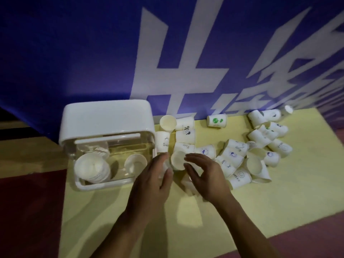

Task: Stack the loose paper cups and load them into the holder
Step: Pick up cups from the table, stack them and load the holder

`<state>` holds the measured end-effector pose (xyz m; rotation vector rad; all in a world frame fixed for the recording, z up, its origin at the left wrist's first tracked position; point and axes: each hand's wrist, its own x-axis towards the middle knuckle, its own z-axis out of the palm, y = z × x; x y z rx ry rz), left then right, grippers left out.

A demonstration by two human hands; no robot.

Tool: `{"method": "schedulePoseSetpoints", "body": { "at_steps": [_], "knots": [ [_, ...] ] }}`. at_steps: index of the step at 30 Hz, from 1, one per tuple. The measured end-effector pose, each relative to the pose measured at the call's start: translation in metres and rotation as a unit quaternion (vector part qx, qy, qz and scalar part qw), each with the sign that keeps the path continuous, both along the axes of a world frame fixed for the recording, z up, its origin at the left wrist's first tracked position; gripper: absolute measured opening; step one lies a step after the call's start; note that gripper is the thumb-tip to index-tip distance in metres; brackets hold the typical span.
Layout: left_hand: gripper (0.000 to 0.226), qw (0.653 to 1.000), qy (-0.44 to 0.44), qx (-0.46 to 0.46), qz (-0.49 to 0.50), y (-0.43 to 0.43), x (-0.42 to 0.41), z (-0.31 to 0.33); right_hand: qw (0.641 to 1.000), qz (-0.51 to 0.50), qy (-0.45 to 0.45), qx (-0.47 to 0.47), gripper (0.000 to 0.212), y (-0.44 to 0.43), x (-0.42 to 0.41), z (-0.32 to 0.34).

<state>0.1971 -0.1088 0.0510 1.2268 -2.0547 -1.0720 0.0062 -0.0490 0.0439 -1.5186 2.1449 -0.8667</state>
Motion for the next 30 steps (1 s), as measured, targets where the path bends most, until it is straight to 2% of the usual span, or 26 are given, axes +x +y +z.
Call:
{"method": "schedulePoseSetpoints", "body": {
  "at_steps": [4, 9, 11, 15, 22, 27, 30],
  "knots": [
    [0.047, 0.995, -0.025, -0.056, -0.079, -0.017, -0.083, 0.021, 0.995, -0.089, 0.033, -0.019, 0.012, 0.030, -0.076, 0.031],
    [0.053, 0.977, -0.111, -0.119, -0.137, -0.052, -0.195, 0.007, 0.990, -0.139, 0.003, 0.001, 0.011, 0.060, -0.164, 0.037],
    [0.058, 0.964, -0.161, -0.141, -0.158, -0.065, -0.243, -0.014, 0.990, -0.142, -0.002, 0.009, 0.012, 0.070, -0.199, 0.032],
    [0.064, 0.929, -0.300, -0.117, -0.184, -0.090, -0.317, -0.052, 0.987, -0.154, -0.030, 0.026, 0.012, 0.083, -0.264, 0.021],
    [0.080, 0.892, -0.385, -0.148, -0.183, -0.103, -0.368, -0.108, 0.982, -0.162, -0.047, 0.081, 0.017, 0.080, -0.366, -0.005],
    [0.073, 0.871, -0.432, -0.178, -0.153, -0.110, -0.389, -0.119, 0.974, -0.192, -0.043, 0.114, 0.019, 0.061, -0.425, -0.022],
    [0.071, 0.875, -0.430, -0.161, -0.154, -0.113, -0.394, -0.121, 0.965, -0.226, -0.023, 0.128, 0.032, 0.042, -0.462, -0.035]
  ]
}}
